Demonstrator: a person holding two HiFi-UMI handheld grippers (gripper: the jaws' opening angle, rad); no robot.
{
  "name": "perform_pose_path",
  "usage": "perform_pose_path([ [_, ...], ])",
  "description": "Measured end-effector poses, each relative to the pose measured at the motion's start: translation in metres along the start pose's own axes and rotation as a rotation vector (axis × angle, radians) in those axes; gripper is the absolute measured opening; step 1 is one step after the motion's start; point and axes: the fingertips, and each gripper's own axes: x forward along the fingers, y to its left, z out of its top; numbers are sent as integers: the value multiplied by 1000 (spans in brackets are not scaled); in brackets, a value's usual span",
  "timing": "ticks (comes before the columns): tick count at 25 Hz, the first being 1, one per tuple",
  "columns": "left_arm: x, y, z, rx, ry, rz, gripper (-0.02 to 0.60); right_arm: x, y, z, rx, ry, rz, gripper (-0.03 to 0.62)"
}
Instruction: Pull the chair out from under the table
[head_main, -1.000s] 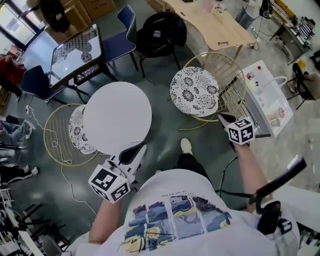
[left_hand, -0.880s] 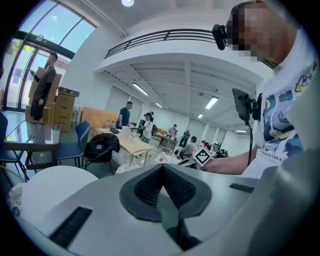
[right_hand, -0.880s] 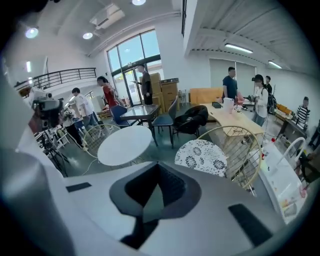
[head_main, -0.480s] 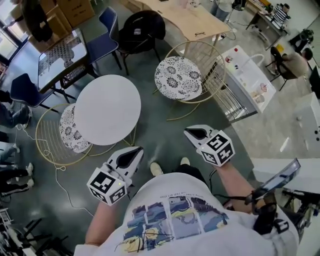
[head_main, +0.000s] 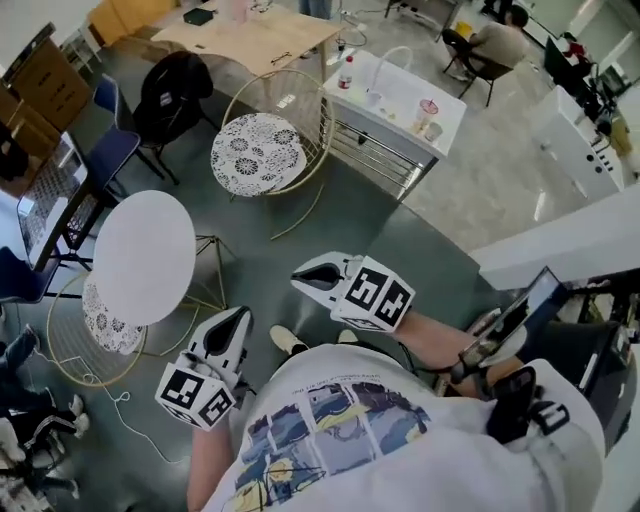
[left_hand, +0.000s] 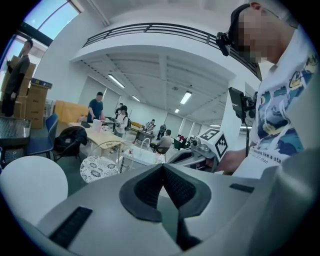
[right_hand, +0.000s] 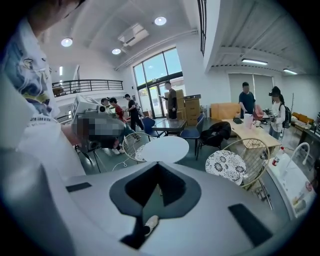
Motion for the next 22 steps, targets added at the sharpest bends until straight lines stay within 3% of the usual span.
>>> perform_pose_path([
  [9, 48, -113, -21, 39, 52, -45, 9, -96, 16, -50, -21, -29, -11, 11],
  [22, 76, -165, -47, 35, 92, -48, 9, -142, 21, -90, -15, -41, 6, 11],
])
